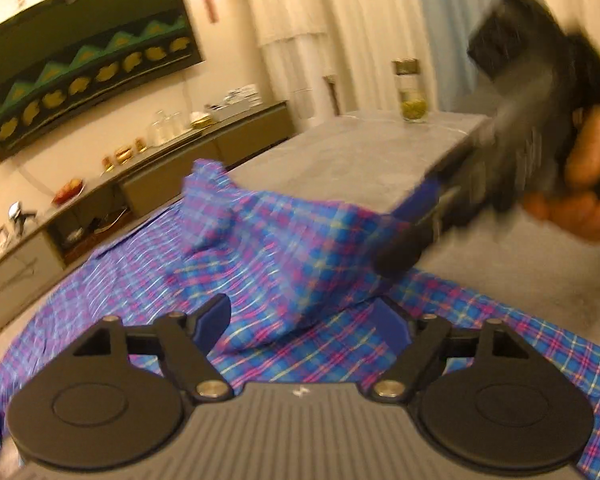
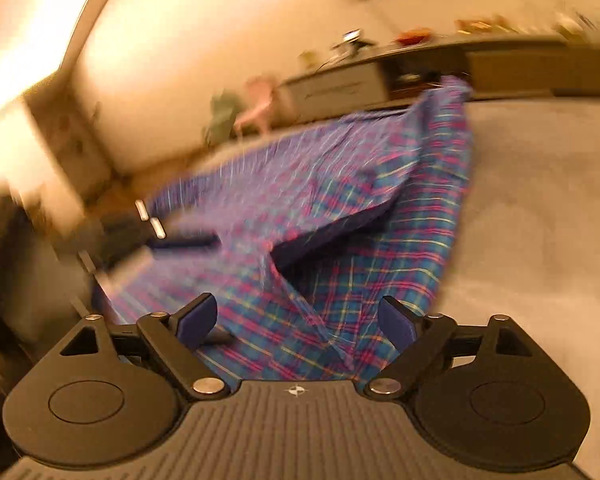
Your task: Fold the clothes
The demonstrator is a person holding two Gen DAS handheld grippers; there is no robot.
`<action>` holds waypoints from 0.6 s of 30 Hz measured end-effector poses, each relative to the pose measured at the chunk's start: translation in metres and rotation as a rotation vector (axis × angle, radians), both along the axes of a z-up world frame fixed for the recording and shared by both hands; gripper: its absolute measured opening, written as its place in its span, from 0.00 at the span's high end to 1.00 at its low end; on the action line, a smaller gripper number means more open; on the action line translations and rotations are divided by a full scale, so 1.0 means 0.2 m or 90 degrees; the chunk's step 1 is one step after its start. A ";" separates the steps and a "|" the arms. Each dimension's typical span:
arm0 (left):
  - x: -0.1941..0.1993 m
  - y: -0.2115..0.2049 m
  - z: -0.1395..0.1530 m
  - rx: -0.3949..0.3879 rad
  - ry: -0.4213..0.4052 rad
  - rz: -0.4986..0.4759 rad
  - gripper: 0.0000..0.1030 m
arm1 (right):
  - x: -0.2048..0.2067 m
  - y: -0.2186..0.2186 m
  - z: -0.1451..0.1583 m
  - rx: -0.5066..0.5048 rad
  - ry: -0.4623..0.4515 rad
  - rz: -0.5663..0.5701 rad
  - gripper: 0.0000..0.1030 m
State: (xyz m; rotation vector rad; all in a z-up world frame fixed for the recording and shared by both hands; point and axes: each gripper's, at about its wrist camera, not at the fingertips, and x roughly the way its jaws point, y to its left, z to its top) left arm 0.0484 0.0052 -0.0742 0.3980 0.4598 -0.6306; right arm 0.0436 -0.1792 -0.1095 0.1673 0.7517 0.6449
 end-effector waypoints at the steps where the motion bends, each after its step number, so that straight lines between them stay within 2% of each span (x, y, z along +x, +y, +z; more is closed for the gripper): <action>1: 0.00 0.04 0.01 -0.016 0.005 0.012 0.23 | 0.03 0.05 -0.03 -0.042 0.009 0.014 0.62; 2: 0.01 0.07 0.02 -0.032 0.010 0.024 0.23 | 0.07 0.10 -0.07 -0.084 0.018 0.029 0.80; 3: 0.01 0.11 0.03 -0.049 0.016 0.036 0.23 | 0.10 0.12 -0.09 -0.076 0.042 0.012 0.94; 5: 0.02 0.18 0.05 -0.081 0.026 0.060 0.23 | 0.12 0.02 -0.06 0.109 0.113 -0.028 0.94; 7: 0.03 0.25 0.07 -0.113 0.037 0.084 0.23 | 0.08 -0.12 -0.08 0.409 0.218 -0.076 0.94; 9: 0.04 0.33 0.09 -0.146 0.047 0.108 0.23 | 0.00 -0.18 -0.13 0.523 0.270 -0.127 0.94; 11: 0.06 0.34 0.10 -0.179 0.069 0.122 0.23 | -0.02 -0.19 -0.21 0.503 0.300 -0.172 0.94; 12: 0.07 0.34 0.09 -0.196 0.083 0.127 0.23 | -0.01 -0.19 -0.26 0.449 0.325 -0.212 0.92; 14: 0.08 0.31 0.09 -0.211 0.098 0.125 0.23 | -0.01 -0.20 -0.32 0.318 0.333 -0.275 0.83; 15: 0.08 0.28 0.09 -0.208 0.100 0.120 0.23 | -0.02 -0.21 -0.29 0.293 0.312 -0.280 0.77; 16: 0.07 0.25 0.09 -0.202 0.099 0.114 0.23 | -0.04 -0.22 -0.26 0.269 0.289 -0.284 0.63; 18: 0.04 0.18 0.07 -0.186 0.091 0.099 0.23 | -0.05 -0.20 -0.08 0.206 0.168 -0.266 0.48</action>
